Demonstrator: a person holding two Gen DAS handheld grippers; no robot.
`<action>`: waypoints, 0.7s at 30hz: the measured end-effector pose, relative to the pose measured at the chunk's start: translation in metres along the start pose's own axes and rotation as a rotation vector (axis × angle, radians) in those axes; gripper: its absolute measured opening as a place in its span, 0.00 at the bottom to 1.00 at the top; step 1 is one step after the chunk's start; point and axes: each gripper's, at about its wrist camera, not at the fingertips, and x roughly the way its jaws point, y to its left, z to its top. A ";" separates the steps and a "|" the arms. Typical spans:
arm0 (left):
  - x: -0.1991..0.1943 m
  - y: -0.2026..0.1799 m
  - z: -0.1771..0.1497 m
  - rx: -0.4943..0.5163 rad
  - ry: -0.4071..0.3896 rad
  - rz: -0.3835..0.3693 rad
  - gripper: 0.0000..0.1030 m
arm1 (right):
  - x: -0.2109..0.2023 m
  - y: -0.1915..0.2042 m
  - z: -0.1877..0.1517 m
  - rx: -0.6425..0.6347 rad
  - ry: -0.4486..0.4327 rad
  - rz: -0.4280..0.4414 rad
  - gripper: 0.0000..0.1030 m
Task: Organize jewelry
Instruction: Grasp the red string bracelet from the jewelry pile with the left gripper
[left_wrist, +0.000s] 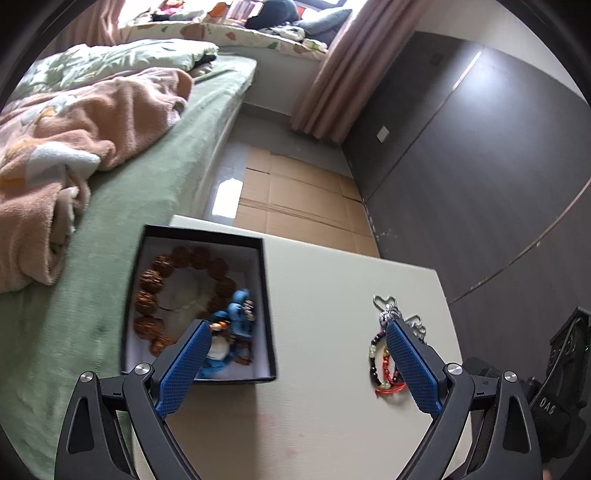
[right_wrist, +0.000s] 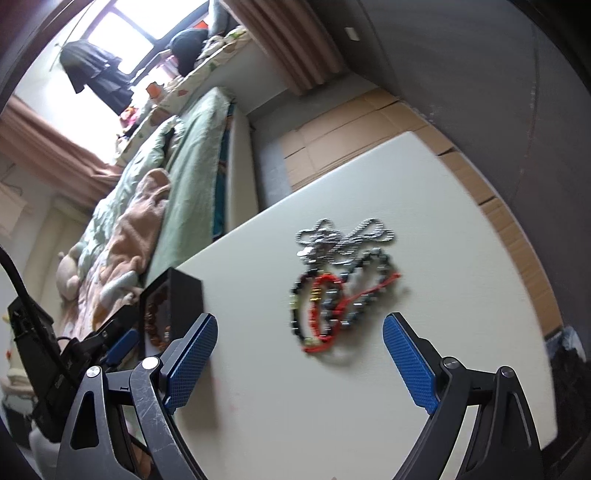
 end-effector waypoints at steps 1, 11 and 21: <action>0.002 -0.004 -0.001 0.009 0.003 -0.003 0.93 | -0.002 -0.005 0.000 0.012 -0.002 -0.007 0.89; 0.030 -0.046 -0.017 0.121 0.046 -0.026 0.73 | -0.016 -0.059 0.001 0.185 0.000 0.029 0.87; 0.053 -0.101 -0.042 0.270 0.072 -0.068 0.53 | -0.029 -0.084 0.005 0.233 -0.016 -0.016 0.80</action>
